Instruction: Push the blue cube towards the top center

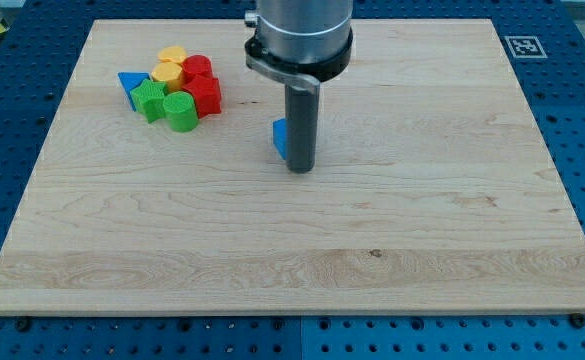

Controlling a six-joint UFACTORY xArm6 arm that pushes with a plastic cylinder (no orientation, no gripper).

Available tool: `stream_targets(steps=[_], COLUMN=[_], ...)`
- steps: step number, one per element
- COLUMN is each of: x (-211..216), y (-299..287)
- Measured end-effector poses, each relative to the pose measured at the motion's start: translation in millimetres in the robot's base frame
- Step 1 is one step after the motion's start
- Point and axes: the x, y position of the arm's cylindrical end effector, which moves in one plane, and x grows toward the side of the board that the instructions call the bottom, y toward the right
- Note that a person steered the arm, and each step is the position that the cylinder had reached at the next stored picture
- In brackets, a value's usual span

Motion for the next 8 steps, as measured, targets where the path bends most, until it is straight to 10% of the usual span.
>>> stream_targets(steps=[8], x=[-112], y=[10])
